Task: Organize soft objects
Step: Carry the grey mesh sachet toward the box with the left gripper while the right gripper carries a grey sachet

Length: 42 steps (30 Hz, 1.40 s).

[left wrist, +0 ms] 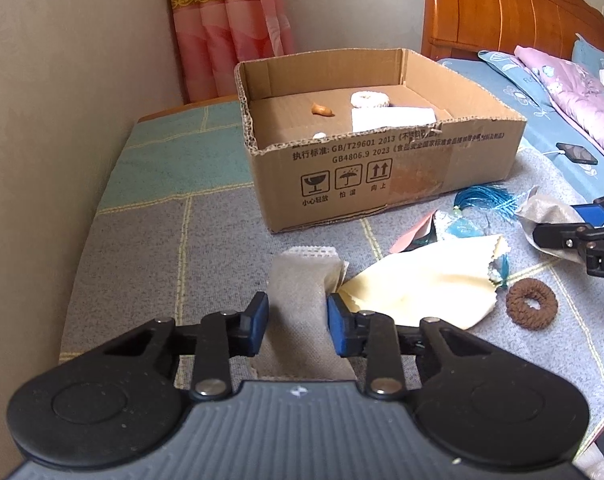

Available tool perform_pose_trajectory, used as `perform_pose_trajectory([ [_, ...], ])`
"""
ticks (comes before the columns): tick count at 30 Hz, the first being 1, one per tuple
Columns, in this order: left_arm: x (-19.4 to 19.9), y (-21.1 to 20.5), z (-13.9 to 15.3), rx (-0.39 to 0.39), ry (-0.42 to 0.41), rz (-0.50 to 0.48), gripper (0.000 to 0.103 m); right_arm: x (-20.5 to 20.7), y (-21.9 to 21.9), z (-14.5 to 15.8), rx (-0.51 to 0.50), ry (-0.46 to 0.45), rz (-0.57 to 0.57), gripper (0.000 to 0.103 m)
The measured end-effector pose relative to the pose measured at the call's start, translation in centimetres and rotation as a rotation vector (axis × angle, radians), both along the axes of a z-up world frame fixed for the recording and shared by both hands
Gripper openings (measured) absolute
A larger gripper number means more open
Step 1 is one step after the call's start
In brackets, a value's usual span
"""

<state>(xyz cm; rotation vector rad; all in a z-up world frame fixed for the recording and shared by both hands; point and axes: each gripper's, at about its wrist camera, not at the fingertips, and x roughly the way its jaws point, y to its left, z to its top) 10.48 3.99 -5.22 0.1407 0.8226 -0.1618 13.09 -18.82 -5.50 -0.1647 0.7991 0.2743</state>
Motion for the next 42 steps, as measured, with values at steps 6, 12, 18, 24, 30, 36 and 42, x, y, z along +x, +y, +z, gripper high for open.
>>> perform_pose_trajectory([
  [6,-0.1,0.3,0.6,0.013,-0.008,-0.019,0.046,-0.4,-0.4,1.0,0.008,-0.016,0.005,0.039],
  [12,0.3,0.6,-1.1,-0.007,0.036,-0.004,0.061,-0.8,-0.5,1.1,0.015,-0.015,-0.003,0.039],
  [18,0.9,1.4,-2.2,-0.075,0.074,0.002,0.049,-1.0,-0.4,1.2,0.009,-0.016,-0.007,0.039],
  [24,0.4,1.4,-1.5,-0.082,0.066,-0.015,0.032,-1.1,-0.3,1.4,0.006,-0.022,-0.007,0.039],
  [30,-0.5,1.9,0.8,-0.075,0.018,-0.016,0.030,-1.6,-0.4,2.1,-0.006,-0.039,0.002,0.039],
  [36,-0.2,2.0,4.0,-0.100,-0.029,-0.034,0.030,-1.9,-0.8,3.4,0.012,-0.058,0.014,0.039],
  [42,2.6,0.4,7.4,-0.091,-0.123,-0.077,0.030,-1.7,-0.6,4.9,0.022,-0.103,0.034,0.039],
])
